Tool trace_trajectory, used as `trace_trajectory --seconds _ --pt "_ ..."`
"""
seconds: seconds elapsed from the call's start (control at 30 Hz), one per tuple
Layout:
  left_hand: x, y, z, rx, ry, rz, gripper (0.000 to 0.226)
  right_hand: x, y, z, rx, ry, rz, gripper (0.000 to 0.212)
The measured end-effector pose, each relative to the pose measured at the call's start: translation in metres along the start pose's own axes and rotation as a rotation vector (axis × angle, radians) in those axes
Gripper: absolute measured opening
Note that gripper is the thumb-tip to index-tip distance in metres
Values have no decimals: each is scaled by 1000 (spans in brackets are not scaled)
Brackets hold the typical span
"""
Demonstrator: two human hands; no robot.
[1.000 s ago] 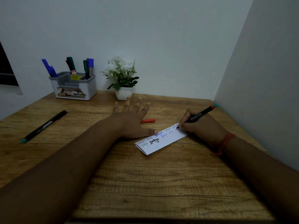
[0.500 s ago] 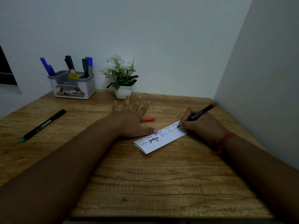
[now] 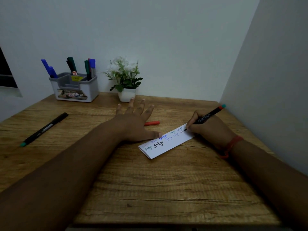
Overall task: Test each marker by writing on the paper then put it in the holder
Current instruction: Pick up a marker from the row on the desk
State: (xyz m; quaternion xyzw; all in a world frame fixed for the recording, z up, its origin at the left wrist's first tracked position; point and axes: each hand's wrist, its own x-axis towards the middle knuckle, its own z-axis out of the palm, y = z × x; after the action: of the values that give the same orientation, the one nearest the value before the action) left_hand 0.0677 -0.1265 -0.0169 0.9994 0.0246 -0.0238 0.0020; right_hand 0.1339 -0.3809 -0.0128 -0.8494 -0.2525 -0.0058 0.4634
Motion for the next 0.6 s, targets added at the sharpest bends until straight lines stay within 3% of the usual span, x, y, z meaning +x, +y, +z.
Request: trace_trajectory --seconds 0.43,0.6 --pt "1 -2 2 -2 2 4 118 2 -1 -1 -17 16 52 4" --pt "1 -2 3 4 6 5 120 3 1 -2 96 50 64 5"
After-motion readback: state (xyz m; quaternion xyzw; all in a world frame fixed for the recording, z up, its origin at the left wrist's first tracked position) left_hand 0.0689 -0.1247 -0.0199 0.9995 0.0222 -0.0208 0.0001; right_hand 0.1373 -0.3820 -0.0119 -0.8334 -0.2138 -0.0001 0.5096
